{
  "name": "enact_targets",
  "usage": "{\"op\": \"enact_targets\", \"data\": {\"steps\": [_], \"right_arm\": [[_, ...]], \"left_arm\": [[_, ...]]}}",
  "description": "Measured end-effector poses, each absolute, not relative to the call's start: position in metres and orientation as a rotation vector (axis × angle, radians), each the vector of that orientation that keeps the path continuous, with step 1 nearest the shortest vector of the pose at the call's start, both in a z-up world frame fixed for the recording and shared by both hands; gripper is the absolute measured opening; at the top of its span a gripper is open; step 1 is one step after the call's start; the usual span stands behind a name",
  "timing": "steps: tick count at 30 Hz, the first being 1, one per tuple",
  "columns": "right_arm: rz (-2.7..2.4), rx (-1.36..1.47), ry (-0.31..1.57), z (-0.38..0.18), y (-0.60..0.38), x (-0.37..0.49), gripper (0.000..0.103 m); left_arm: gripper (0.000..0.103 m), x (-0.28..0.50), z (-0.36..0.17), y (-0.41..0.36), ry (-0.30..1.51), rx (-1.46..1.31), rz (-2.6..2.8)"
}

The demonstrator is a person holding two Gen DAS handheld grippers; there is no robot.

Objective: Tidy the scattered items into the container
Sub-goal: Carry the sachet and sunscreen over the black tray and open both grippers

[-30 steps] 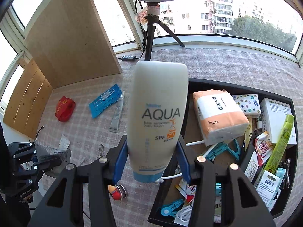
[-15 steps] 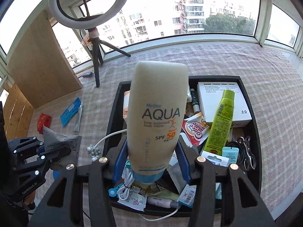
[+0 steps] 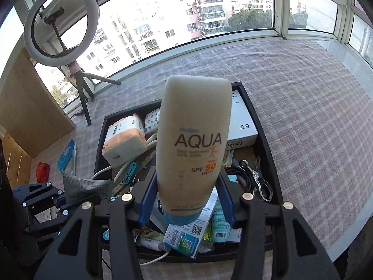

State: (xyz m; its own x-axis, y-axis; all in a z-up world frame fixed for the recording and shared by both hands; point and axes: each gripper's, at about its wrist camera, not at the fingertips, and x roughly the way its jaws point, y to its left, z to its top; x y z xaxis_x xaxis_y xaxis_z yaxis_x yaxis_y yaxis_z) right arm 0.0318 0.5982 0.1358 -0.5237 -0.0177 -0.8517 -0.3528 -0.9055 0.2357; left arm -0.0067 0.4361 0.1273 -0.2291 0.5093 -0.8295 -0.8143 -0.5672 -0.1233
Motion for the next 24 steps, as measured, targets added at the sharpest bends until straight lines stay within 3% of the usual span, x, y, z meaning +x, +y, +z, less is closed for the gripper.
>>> {"op": "enact_targets", "data": {"steps": [2, 3, 4, 6, 24], "right_arm": [[2.512, -1.452, 0.559, 0.132, 0.596, 0.024, 0.051], [2.491, -1.445, 0.544, 0.132, 0.597, 0.022, 0.055], [2.47, -1.424, 0.524, 0.134, 0.597, 0.021, 0.064], [2.466, -1.378, 0.501, 0.138, 0.597, 0.019, 0.066], [2.562, -1.392, 0.432, 0.151, 0.56, 0.012, 0.066]], "left_arm": [[0.008, -0.01, 0.127, 0.44, 0.41, -1.113, 1.912], [0.017, -0.013, 0.126, 0.44, 0.405, -1.12, 1.917], [0.037, -0.016, 0.125, 0.441, 0.397, -1.136, 1.922], [0.05, -0.021, 0.124, 0.438, 0.369, -1.159, 1.944], [0.048, -0.024, 0.145, 0.402, 0.37, -1.087, 2.063]]}}
